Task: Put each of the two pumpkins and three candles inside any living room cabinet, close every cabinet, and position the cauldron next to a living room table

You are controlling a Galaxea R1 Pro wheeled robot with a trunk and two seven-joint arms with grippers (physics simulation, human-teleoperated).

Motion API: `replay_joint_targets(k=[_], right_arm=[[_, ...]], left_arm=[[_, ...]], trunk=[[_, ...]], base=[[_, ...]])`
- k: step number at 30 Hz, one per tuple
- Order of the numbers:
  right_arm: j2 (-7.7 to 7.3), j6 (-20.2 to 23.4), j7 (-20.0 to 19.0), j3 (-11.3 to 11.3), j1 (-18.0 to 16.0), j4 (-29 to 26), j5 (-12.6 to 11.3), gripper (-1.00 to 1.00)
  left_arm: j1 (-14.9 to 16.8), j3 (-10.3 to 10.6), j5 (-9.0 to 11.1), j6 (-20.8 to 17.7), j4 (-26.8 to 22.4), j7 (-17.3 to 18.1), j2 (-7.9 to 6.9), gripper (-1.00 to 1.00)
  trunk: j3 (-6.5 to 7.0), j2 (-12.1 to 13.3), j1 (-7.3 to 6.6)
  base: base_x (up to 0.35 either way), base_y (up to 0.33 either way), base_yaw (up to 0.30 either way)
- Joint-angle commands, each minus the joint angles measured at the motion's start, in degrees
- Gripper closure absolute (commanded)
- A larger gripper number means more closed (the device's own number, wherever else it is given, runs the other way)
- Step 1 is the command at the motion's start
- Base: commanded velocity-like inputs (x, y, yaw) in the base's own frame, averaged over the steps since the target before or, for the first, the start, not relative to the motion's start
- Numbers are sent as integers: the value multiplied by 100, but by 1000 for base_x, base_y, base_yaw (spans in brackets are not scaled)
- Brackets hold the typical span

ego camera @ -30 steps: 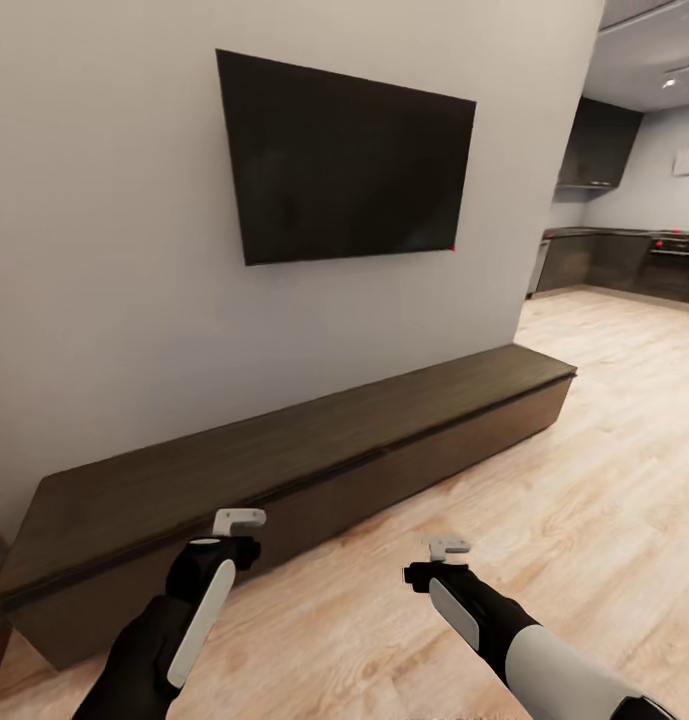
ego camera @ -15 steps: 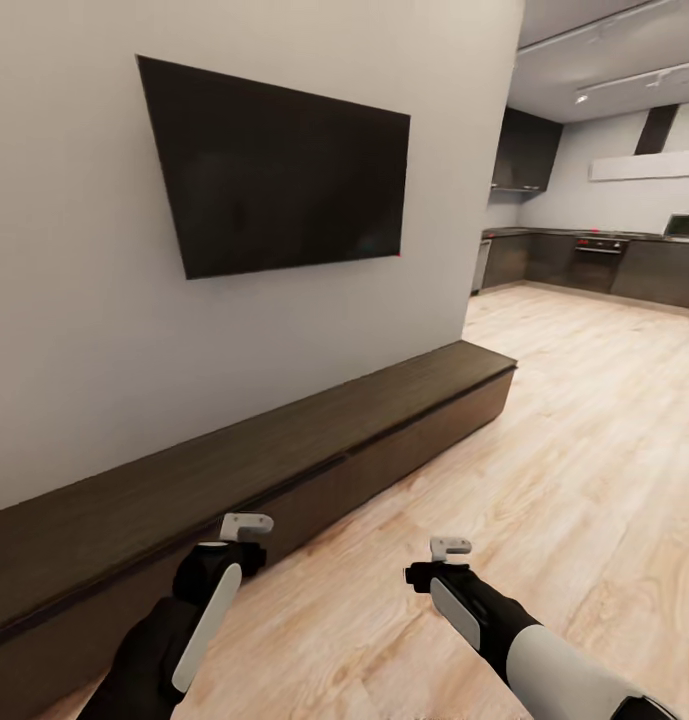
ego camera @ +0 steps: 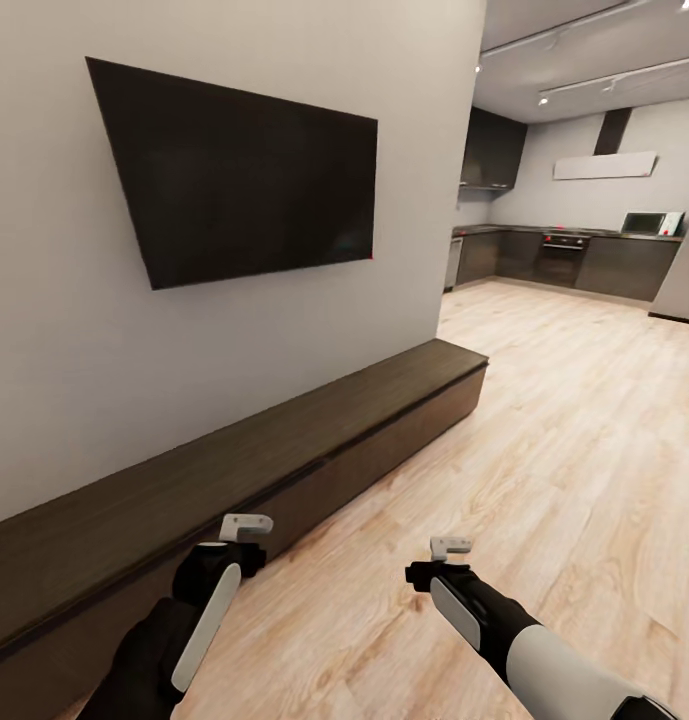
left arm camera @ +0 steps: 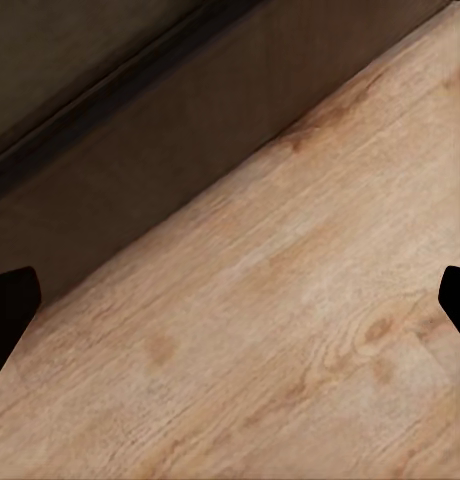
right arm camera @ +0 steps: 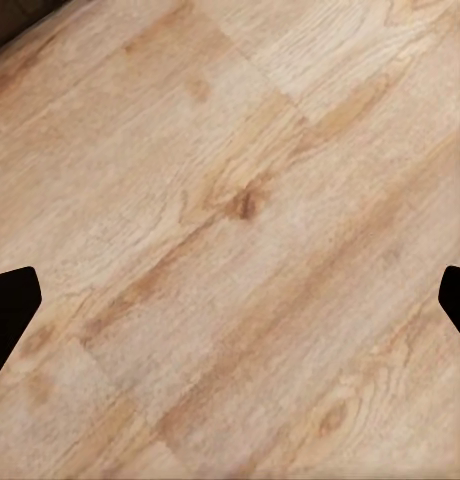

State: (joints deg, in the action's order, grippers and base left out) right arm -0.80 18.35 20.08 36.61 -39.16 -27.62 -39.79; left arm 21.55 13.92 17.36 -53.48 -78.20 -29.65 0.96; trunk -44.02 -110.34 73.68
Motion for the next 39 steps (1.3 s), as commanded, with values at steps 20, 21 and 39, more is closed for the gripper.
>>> replay_joint_targets(k=[20,21,39], right_arm=[[16,8,107,57,-4,-3,-7,-100],[17,9,108,57,-4,-1,-6,-100],[28,-16,110,57,-4,2,-3,-100]], left_arm=[[4,14,66,-5,27,-51,25,-100],[3,14,66,-5,32,-50,29,-100],[5,20,55,-4,42,-50,36,-100]], trunk=[[351,801,-441],[369,841,-463],[441,1001,-550]], base=[[0,0,-3],[0,0,0],[0,0,0]])
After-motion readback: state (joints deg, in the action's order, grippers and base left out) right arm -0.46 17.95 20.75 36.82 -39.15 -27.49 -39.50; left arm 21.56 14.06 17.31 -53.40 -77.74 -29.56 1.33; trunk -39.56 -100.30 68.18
